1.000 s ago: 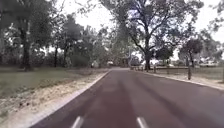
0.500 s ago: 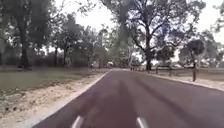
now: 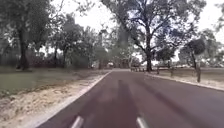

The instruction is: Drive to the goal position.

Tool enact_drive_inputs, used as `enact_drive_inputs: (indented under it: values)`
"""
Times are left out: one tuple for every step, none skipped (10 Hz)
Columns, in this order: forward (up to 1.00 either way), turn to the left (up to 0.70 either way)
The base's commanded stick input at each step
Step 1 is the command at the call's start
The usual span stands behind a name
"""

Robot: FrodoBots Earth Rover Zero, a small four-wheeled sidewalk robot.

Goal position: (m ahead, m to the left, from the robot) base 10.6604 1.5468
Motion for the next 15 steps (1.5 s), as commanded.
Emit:
enact_drive_inputs:
  values:
    - [0.6,0.0]
    - [0.6,0.0]
    - [0.6,0.0]
    - [0.6,0.0]
    - [0.6,0.0]
    - [0.6,0.0]
    - [0.6,0.0]
    - [0.6,-0.04]
    - [0.6,-0.09]
    - [0.6,-0.13]
    - [0.6,-0.15]
    - [0.6,-0.15]
    - [0.6,-0.15]
    - [0.6,-0.15]
    - [0.6,-0.15]
